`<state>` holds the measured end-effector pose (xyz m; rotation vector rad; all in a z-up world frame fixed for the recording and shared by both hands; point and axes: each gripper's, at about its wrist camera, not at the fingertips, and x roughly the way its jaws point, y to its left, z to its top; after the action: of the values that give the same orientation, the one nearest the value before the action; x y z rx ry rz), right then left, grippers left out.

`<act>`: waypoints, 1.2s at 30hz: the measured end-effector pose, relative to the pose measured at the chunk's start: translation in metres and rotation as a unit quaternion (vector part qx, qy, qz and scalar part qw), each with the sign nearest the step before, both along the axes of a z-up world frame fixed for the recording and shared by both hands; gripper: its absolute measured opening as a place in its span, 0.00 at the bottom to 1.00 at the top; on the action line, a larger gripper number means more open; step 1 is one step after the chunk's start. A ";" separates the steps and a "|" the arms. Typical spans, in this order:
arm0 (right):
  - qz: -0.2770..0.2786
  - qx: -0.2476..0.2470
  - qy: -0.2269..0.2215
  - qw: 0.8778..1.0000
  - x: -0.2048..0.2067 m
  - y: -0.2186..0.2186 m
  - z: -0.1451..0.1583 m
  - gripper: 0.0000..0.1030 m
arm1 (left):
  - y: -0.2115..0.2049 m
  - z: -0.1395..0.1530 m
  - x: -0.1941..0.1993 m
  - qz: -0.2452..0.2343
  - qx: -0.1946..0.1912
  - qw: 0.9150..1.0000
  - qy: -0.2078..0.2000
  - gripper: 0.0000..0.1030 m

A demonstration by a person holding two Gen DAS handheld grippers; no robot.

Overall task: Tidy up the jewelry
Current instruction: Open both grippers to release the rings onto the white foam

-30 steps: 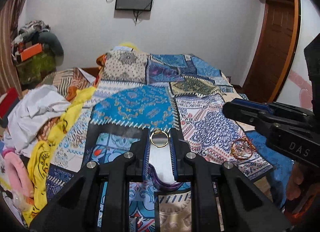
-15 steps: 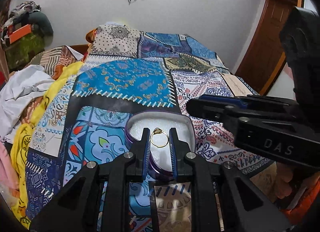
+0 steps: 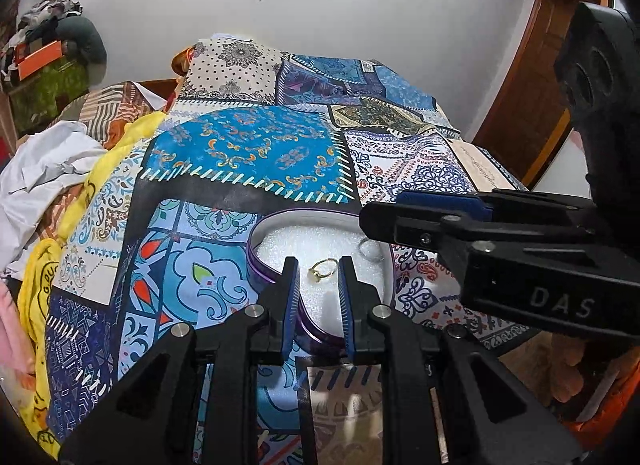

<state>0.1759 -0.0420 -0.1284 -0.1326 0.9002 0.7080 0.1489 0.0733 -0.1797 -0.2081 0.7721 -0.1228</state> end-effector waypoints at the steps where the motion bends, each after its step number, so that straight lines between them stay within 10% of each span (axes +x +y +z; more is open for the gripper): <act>1: -0.002 0.002 -0.003 1.000 -0.001 -0.001 0.002 0.31 | 0.000 0.001 -0.001 0.000 0.001 1.000 0.000 0.17; 36: -0.108 -0.005 -0.087 0.990 -0.029 -0.107 0.052 0.33 | -0.047 0.070 -0.018 0.002 0.027 0.998 -0.059 0.43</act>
<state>0.1468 -0.1492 -0.0761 -0.1027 0.7373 0.4819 0.1309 0.0267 -0.1099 -0.1505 0.6570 -0.1088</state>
